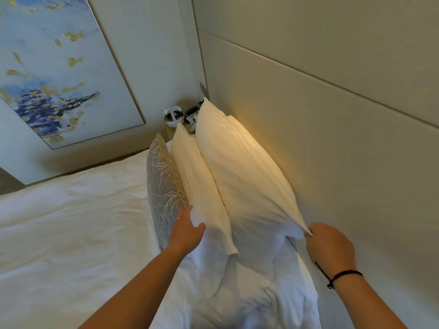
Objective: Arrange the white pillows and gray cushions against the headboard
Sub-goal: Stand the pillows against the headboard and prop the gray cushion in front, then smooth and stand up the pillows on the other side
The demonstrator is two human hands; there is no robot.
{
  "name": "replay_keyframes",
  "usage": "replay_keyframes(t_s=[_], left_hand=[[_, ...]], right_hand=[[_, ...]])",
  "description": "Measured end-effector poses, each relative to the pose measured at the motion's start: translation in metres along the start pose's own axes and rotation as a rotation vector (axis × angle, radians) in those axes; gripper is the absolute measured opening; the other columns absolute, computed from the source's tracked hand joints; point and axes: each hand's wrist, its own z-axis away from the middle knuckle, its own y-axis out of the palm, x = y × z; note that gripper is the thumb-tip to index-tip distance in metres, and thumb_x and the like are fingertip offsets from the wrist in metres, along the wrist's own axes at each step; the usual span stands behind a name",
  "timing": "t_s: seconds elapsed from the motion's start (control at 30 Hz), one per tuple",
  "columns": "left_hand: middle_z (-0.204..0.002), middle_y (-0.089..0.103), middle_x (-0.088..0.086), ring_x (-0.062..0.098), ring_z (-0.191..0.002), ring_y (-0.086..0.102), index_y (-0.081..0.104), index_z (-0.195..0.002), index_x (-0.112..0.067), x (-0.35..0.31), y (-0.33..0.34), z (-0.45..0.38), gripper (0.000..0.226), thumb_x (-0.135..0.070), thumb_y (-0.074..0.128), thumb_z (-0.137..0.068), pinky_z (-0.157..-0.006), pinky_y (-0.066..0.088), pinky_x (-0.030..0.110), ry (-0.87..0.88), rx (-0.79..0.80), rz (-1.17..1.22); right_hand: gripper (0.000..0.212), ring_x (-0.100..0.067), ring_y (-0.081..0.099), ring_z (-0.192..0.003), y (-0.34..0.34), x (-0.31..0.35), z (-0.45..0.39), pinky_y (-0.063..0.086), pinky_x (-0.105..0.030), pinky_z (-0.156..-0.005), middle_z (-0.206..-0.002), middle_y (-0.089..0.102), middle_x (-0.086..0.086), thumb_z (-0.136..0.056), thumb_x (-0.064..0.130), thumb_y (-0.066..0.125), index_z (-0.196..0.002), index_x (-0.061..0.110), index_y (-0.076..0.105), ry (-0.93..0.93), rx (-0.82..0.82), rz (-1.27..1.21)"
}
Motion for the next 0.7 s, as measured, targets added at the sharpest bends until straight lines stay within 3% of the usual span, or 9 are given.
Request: replay_keyframes(t_s=[0.1, 0.17, 0.23, 0.37, 0.47, 0.53, 0.7], left_hand=[[-0.153, 0.037, -0.001, 0.022, -0.138, 0.037, 0.035, -0.147, -0.026, -0.005, 0.012, 0.016, 0.067, -0.039, 0.065, -0.088, -0.109, 0.035, 0.039, 0.082, 0.016, -0.023], [-0.151, 0.04, -0.003, 0.019, -0.136, 0.039, 0.04, -0.144, -0.027, -0.012, 0.025, 0.028, 0.06, -0.038, 0.063, -0.09, -0.11, 0.034, 0.037, 0.15, 0.062, -0.029], [-0.152, 0.038, -0.001, 0.018, -0.139, 0.034, 0.044, -0.14, -0.029, -0.019, 0.041, 0.042, 0.053, -0.035, 0.062, -0.091, -0.112, 0.031, 0.035, 0.224, 0.126, -0.071], [-0.136, 0.051, -0.007, 0.018, -0.129, 0.041, 0.056, -0.126, -0.032, -0.036, 0.071, 0.063, 0.039, -0.034, 0.062, -0.087, -0.099, 0.032, 0.022, 0.477, 0.216, -0.212], [-0.125, 0.057, -0.015, 0.01, -0.118, 0.05, 0.058, -0.122, -0.035, -0.053, 0.099, 0.074, 0.032, -0.041, 0.057, -0.09, -0.102, 0.039, 0.025, 0.661, 0.43, -0.266], [-0.116, 0.059, -0.022, 0.006, -0.108, 0.057, 0.057, -0.119, -0.04, -0.061, 0.119, 0.084, 0.027, -0.042, 0.055, -0.092, -0.097, 0.046, 0.025, 0.718, 0.614, -0.268], [-0.102, 0.059, -0.027, 0.0, -0.085, 0.06, 0.06, -0.114, -0.041, -0.054, 0.171, 0.12, 0.021, -0.046, 0.054, -0.094, -0.076, 0.045, 0.009, 0.969, 0.989, -0.334]], right_hand=[[0.025, -0.009, 0.048, -0.052, 0.006, 0.001, 0.015, 0.039, -0.025, -0.048, -0.064, 0.054, 0.008, -0.093, 0.032, 0.055, -0.07, 0.021, 0.052, 0.083, -0.065, -0.103], [0.017, -0.012, 0.055, -0.065, 0.009, 0.0, 0.028, 0.043, -0.028, -0.057, -0.081, 0.061, 0.009, -0.093, 0.04, 0.055, -0.092, 0.023, 0.059, 0.141, -0.074, -0.177], [0.028, -0.014, 0.059, -0.078, 0.015, -0.003, 0.043, 0.045, -0.029, -0.064, -0.093, 0.063, 0.008, -0.092, 0.044, 0.056, -0.113, 0.025, 0.059, 0.201, -0.054, -0.224], [0.031, -0.006, 0.055, -0.082, 0.03, -0.017, 0.083, 0.044, -0.025, -0.07, -0.098, 0.059, 0.014, -0.09, 0.047, 0.059, -0.117, 0.031, 0.057, 0.306, 0.006, -0.35], [0.031, -0.006, 0.055, -0.085, 0.037, -0.029, 0.122, 0.045, -0.023, -0.077, -0.101, 0.059, 0.013, -0.088, 0.044, 0.063, -0.116, 0.031, 0.058, 0.48, 0.038, -0.48], [0.029, -0.008, 0.058, -0.087, 0.038, -0.036, 0.159, 0.049, -0.026, -0.082, -0.101, 0.062, 0.012, -0.086, 0.043, 0.065, -0.112, 0.031, 0.061, 0.681, 0.005, -0.555], [0.028, -0.008, 0.059, -0.09, 0.047, -0.028, 0.295, 0.048, -0.025, -0.08, -0.096, 0.063, 0.014, -0.087, 0.045, 0.064, -0.109, 0.028, 0.062, 1.123, -0.076, -0.565]])
